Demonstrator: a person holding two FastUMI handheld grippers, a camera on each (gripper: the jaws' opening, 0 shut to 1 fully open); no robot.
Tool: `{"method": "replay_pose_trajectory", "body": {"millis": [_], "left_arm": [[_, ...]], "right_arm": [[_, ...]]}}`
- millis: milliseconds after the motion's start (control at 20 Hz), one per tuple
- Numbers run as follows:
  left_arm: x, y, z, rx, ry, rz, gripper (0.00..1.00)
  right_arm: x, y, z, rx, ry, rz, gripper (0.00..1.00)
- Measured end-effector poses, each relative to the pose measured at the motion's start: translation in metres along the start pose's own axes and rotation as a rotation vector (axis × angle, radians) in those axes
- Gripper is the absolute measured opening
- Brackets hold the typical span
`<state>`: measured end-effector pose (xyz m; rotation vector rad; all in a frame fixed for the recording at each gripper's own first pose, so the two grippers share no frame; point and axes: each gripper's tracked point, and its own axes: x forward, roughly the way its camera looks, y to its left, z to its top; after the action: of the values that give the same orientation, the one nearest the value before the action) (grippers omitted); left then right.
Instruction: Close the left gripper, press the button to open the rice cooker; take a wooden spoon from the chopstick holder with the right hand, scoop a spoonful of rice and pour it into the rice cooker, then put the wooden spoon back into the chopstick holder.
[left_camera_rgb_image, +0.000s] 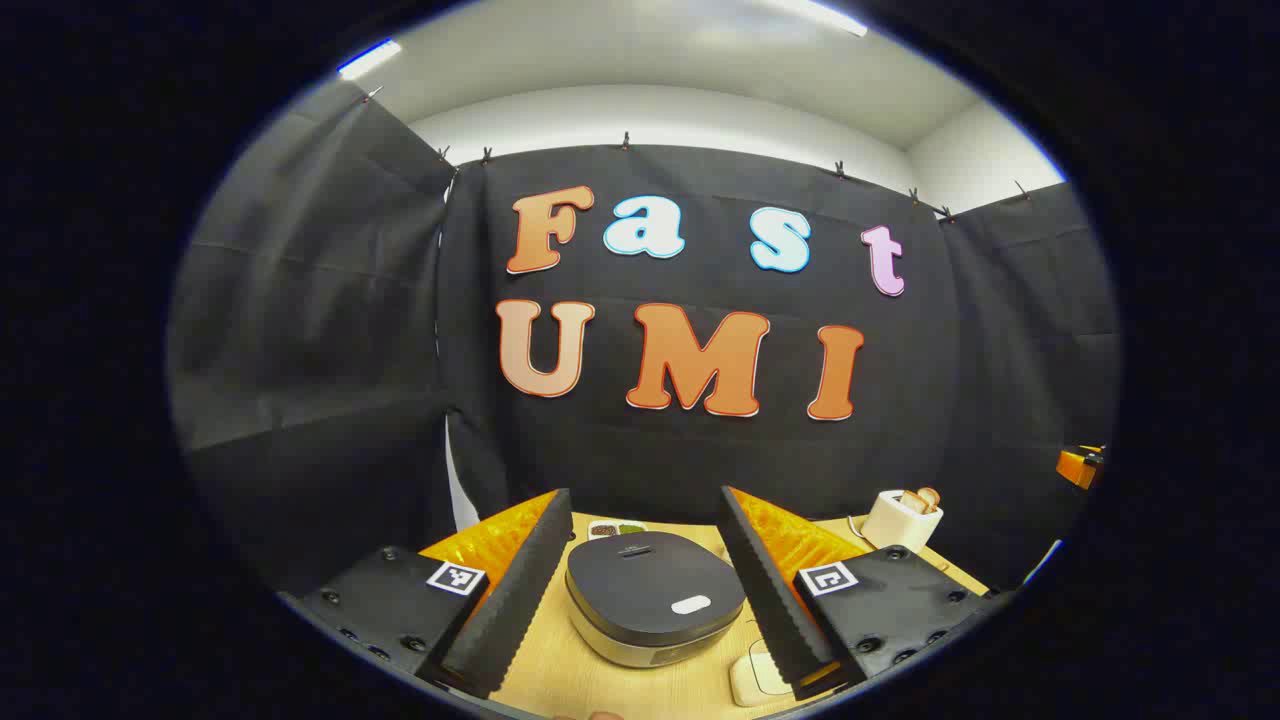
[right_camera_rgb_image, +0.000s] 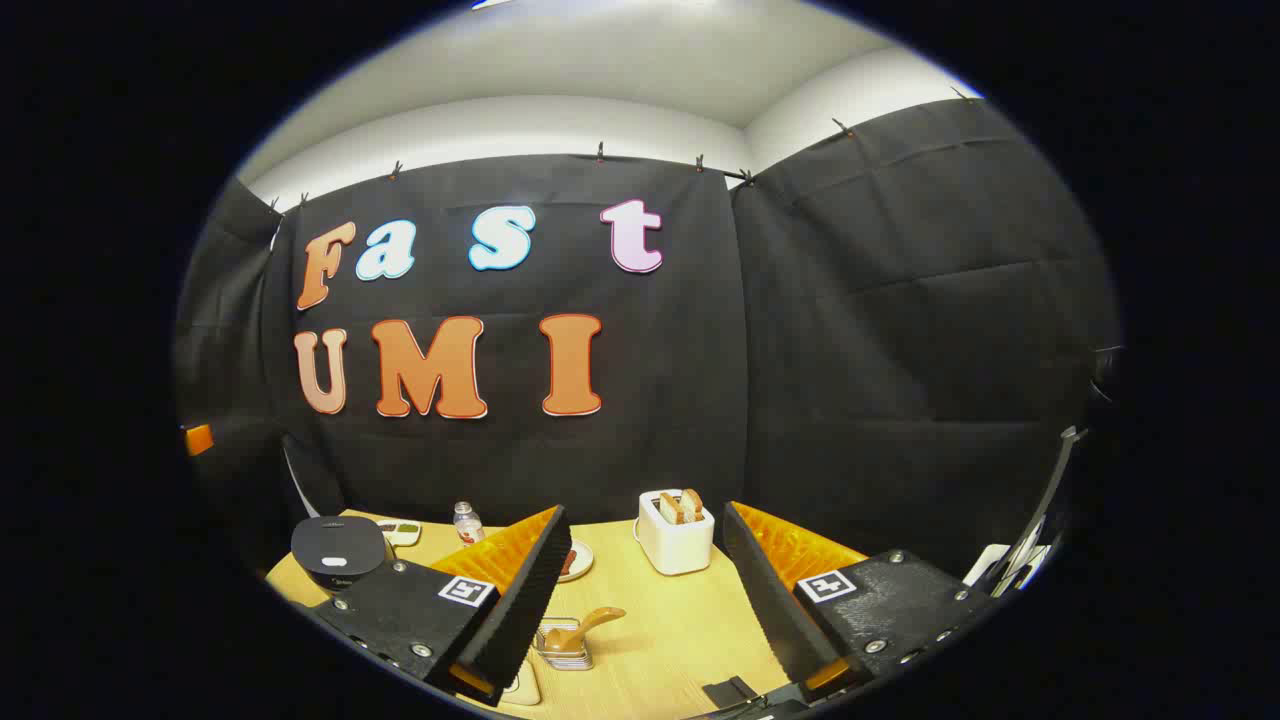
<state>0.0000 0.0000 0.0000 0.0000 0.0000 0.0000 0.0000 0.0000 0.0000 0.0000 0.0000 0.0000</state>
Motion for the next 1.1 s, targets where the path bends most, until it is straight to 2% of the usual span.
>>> {"method": "replay_pose_trajectory", "body": {"millis": [50, 150, 200, 550, 700, 850, 900, 1000, 1100], "left_arm": [[0.0, 0.001, 0.002, 0.009, -0.003, 0.012, 0.53], [0.0, -0.002, 0.002, 0.031, 0.0, 0.019, 0.53], [0.0, -0.005, 0.002, 0.035, 0.001, 0.018, 0.53], [0.007, -0.015, 0.002, 0.018, 0.017, 0.03, 0.53], [0.011, -0.03, 0.007, -0.015, 0.008, 0.007, 0.53], [0.01, -0.03, 0.007, -0.002, 0.004, 0.009, 0.53], [0.01, -0.031, 0.006, -0.002, 0.007, 0.01, 0.53], [0.013, -0.029, 0.004, -0.004, 0.012, 0.022, 0.53], [0.014, -0.031, 0.002, -0.011, 0.021, 0.02, 0.53]], "right_arm": [[0.003, -0.003, 0.002, 0.005, -0.001, -0.002, 0.99], [0.007, -0.006, 0.004, 0.008, -0.008, -0.003, 0.99], [0.009, -0.007, 0.005, 0.007, -0.011, -0.001, 0.95], [0.019, -0.013, 0.005, 0.013, -0.003, 0.013, 0.95], [0.021, -0.013, 0.002, -0.013, 0.002, 0.019, 0.95], [0.024, -0.014, 0.003, -0.017, 0.001, 0.025, 0.95], [0.024, -0.017, 0.002, -0.014, 0.004, 0.024, 0.9], [0.027, -0.02, 0.001, -0.01, 0.006, 0.022, 0.95], [0.029, -0.023, 0.001, -0.008, 0.006, 0.019, 0.95]]}}
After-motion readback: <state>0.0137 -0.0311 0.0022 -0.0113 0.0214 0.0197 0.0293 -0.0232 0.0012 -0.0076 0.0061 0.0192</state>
